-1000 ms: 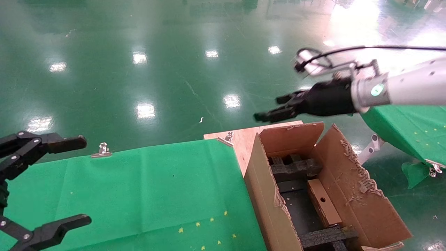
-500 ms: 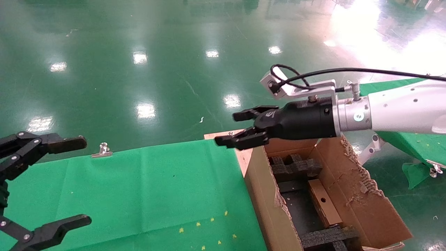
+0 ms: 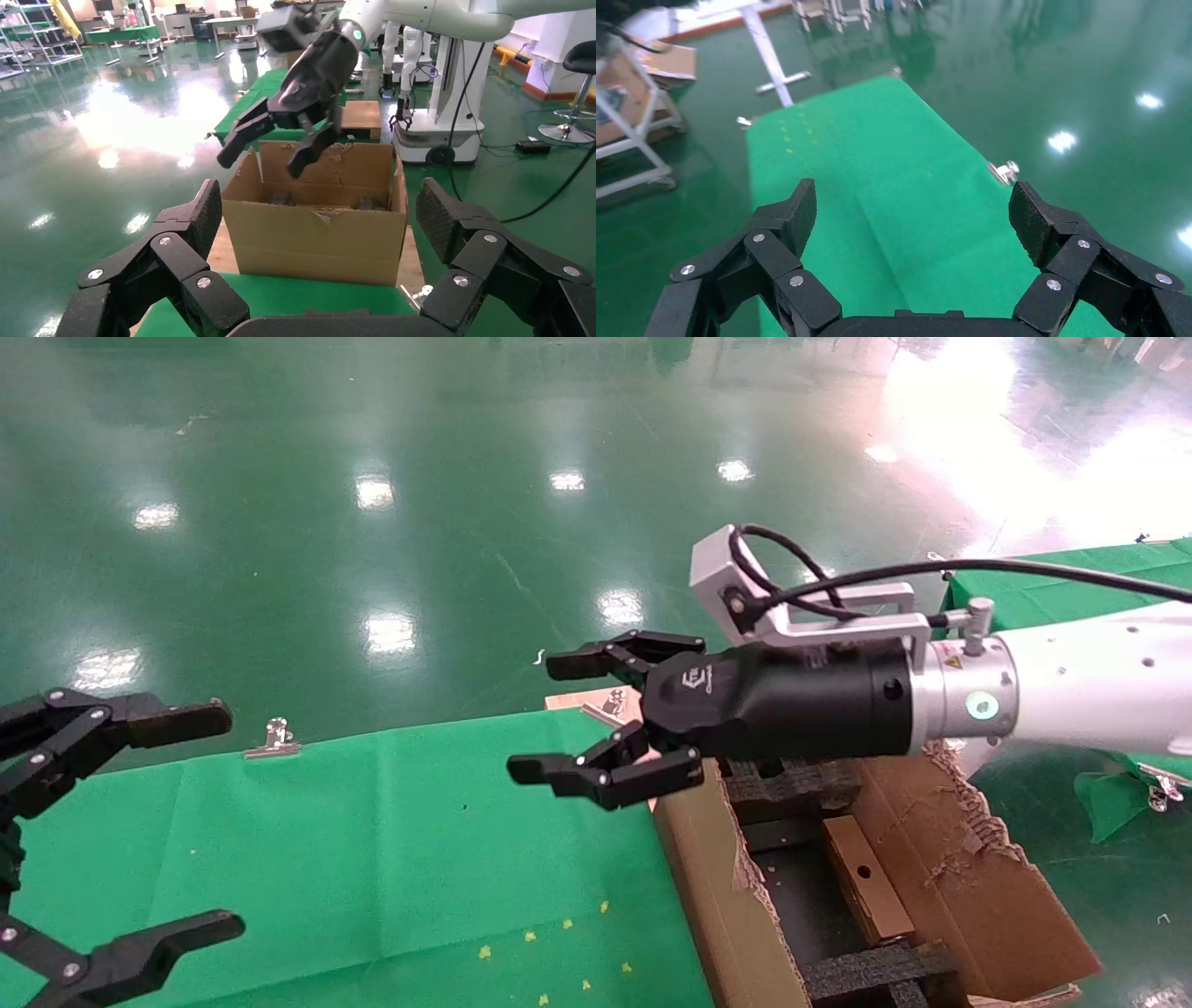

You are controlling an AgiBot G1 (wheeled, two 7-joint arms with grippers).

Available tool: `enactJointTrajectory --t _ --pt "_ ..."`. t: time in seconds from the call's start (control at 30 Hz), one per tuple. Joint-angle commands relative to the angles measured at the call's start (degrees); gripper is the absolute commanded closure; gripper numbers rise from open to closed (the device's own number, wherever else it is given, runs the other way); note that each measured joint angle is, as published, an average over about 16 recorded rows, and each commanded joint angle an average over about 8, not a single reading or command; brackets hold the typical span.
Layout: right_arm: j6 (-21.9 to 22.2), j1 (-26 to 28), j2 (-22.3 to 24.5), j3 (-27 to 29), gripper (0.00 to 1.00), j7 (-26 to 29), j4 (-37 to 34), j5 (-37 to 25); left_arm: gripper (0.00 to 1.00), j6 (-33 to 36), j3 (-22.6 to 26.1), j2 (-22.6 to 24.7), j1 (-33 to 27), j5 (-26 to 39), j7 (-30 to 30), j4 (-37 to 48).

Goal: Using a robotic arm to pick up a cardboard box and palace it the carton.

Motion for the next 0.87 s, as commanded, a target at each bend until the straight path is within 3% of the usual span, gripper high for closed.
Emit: enactJointTrajectory --t 0.03,0.6,0.87 --pt "-0.94 -1.88 0.09 2.59 0.0 -1.04 1.27 0.62 0.0 0.0 0.0 0.0 0.0 0.0 0.0 0.0" --pt "-8.54 -16.97 0.79 23.43 0.0 -9.36 11.51 5.65 0.0 -0.02 0.03 -0.01 0.0 -0.02 0.02 0.0" --pt "-9.49 -18.82 0.87 25.96 0.0 -10.13 12.74 6.38 0.0 -0.03 0.04 -0.02 0.01 -0.03 0.02 0.01"
